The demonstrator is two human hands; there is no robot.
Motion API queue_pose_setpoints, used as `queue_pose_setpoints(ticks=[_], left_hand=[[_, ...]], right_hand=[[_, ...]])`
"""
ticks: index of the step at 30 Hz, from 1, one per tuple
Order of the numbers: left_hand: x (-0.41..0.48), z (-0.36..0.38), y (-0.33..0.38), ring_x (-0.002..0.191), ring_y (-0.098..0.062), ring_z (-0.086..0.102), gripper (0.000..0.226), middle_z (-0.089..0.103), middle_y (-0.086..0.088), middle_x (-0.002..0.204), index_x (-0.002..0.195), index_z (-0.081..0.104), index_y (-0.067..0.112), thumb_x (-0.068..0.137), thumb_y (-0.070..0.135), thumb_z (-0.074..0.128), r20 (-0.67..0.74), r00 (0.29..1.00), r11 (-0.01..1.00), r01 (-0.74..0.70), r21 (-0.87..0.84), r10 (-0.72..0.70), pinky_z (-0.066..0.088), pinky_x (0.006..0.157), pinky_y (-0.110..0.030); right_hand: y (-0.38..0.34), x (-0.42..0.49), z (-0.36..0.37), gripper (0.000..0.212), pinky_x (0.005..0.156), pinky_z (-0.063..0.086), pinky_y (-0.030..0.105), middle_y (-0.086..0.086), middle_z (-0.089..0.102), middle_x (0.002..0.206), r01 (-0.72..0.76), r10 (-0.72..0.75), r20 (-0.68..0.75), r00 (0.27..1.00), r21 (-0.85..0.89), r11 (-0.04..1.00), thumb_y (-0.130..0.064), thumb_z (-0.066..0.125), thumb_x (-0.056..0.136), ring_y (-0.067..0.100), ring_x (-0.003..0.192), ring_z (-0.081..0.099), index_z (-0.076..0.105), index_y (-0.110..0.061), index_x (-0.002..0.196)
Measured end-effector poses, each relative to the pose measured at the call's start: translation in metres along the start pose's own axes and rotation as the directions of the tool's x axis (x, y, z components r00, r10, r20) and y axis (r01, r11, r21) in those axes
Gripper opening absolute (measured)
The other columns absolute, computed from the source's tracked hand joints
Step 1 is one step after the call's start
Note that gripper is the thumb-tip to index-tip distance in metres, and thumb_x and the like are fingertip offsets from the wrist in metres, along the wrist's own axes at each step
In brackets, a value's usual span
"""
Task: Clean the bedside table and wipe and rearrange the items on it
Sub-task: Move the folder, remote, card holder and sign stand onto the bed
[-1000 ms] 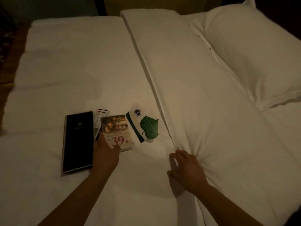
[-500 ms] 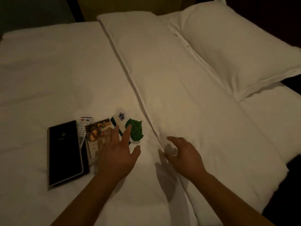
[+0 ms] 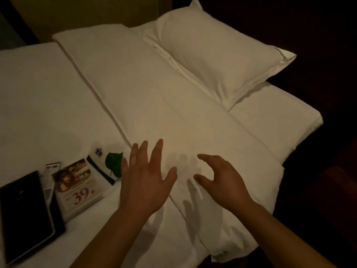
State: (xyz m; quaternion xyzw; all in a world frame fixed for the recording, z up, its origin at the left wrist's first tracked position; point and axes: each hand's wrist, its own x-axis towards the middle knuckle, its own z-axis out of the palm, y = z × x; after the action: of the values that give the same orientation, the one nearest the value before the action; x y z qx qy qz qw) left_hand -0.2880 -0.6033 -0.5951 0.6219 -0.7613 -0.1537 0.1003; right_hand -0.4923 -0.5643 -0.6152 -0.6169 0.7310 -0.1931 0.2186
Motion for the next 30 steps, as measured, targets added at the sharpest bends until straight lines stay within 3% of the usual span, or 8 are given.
queue_pose_setpoints(ticks=[5, 15, 20, 30], left_hand=[[-0.008, 0.02, 0.051, 0.153, -0.027, 0.003, 0.08, 0.012, -0.008, 0.166, 0.156, 0.003, 0.037, 0.085, 0.07, 0.021, 0.046, 0.996, 0.997, -0.073, 0.007, 0.072, 0.01, 0.121, -0.052], [-0.019, 0.052, 0.181, 0.153, -0.027, 0.006, 0.086, 0.017, -0.007, 0.165, 0.156, 0.008, 0.036, 0.078, 0.073, 0.011, 0.12, 0.956, 0.963, -0.267, -0.02, 0.268, 0.013, 0.121, -0.052], [-0.029, 0.072, 0.25, 0.153, -0.026, 0.009, 0.085, 0.018, -0.006, 0.164, 0.156, 0.009, 0.036, 0.08, 0.073, 0.013, 0.145, 0.919, 0.93, -0.363, -0.055, 0.367, 0.016, 0.121, -0.051], [-0.055, 0.116, 0.373, 0.15, -0.027, 0.019, 0.081, 0.029, -0.008, 0.16, 0.155, 0.022, 0.031, 0.083, 0.066, 0.026, 0.219, 0.808, 0.834, -0.549, -0.056, 0.547, 0.025, 0.118, -0.054]], right_hand=[[0.044, -0.021, -0.03, 0.055, 0.098, 0.045, 0.033, -0.014, 0.052, 0.135, -0.061, 0.062, -0.039, 0.997, 0.035, 0.998, -0.046, 0.064, 0.087, 0.012, 0.122, 0.048, 0.044, -0.041, 0.138], [0.146, -0.077, -0.107, 0.056, 0.099, 0.044, 0.029, -0.014, 0.05, 0.137, -0.213, 0.224, -0.153, 0.962, 0.084, 0.973, -0.049, 0.062, 0.088, 0.009, 0.124, 0.047, 0.042, -0.042, 0.139], [0.197, -0.11, -0.143, 0.058, 0.093, 0.047, 0.029, -0.011, 0.052, 0.132, -0.28, 0.295, -0.182, 0.938, 0.106, 0.954, -0.049, 0.061, 0.088, 0.011, 0.116, 0.05, 0.041, -0.04, 0.141], [0.288, -0.186, -0.202, 0.057, 0.098, 0.043, 0.026, -0.014, 0.049, 0.136, -0.367, 0.4, -0.293, 0.868, 0.163, 0.916, -0.046, 0.061, 0.089, 0.009, 0.124, 0.046, 0.041, -0.039, 0.142]])
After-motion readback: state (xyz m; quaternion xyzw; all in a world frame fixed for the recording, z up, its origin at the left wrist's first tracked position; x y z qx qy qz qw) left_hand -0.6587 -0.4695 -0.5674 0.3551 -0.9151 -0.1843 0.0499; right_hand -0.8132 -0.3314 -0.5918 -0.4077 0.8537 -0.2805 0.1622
